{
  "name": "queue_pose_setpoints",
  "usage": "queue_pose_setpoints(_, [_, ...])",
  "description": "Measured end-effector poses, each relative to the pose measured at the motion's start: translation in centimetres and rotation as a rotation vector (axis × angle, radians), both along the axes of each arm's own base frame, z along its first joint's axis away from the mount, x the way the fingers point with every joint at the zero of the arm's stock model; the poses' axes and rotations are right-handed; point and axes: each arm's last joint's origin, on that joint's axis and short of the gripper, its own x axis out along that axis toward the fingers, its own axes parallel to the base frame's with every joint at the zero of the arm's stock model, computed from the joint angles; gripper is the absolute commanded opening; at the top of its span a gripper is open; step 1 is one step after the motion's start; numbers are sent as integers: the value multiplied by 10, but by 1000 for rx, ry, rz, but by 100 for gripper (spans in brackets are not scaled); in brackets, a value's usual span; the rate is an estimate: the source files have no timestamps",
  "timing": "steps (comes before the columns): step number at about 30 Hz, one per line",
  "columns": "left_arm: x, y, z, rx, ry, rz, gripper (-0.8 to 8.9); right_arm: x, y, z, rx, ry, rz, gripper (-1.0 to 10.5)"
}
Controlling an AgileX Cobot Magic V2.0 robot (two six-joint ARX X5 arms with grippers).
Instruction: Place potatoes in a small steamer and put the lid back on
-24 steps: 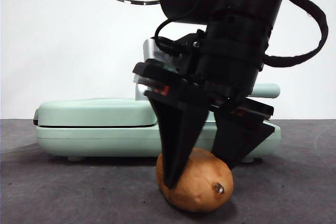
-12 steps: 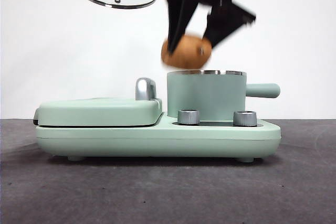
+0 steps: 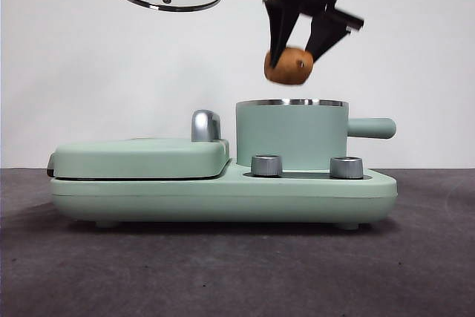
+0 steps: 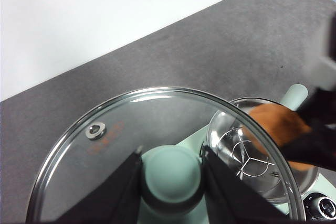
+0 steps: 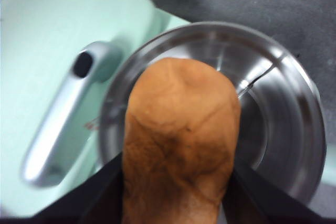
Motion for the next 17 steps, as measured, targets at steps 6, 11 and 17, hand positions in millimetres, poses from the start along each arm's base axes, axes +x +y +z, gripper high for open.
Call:
queue_pose_setpoints(6, [0,0,0,0,1,0,17,26,2,-49,-58,109,0,133])
queue_pose_setpoints(11, [0,0,-1,0,6,2,17,28,4,-57,-72,127,15,367])
queue_pose_setpoints(17, [-1,-1,-1,0,6,-2,17,18,-12,-29,-77,156,-4,422])
